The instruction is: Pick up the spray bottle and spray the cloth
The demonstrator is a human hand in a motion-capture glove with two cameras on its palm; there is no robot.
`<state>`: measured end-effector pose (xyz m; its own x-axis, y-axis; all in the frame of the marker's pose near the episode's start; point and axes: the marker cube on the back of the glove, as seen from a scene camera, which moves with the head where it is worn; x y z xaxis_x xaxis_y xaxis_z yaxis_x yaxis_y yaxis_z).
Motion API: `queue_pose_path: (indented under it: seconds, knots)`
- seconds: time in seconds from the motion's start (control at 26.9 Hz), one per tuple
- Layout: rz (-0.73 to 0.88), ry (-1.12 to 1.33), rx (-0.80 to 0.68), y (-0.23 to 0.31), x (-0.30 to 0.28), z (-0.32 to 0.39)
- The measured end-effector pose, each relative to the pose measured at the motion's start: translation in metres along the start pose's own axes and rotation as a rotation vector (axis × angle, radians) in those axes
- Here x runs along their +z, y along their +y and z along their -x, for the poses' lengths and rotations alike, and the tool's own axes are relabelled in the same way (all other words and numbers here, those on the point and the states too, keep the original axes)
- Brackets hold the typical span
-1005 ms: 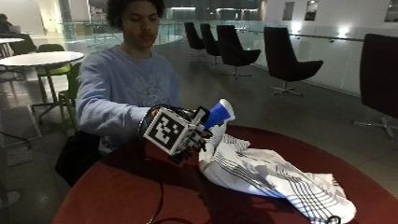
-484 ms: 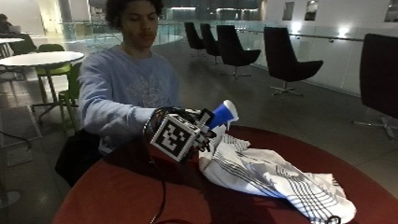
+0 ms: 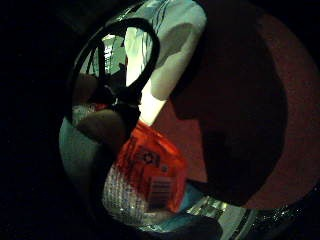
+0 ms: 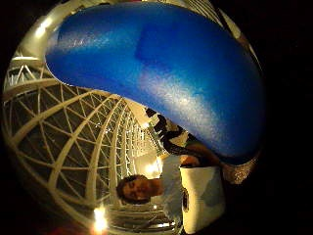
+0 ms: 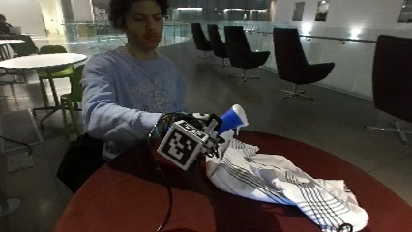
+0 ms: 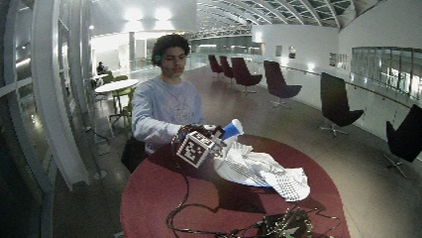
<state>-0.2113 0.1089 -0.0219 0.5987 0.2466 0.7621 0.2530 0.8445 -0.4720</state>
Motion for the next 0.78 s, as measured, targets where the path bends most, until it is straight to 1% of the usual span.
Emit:
queue_pose_path:
  seconds: [0.78]
  knots:
    - [0.02,0.002,0.038,-0.0014,0.0059,-0.0006]
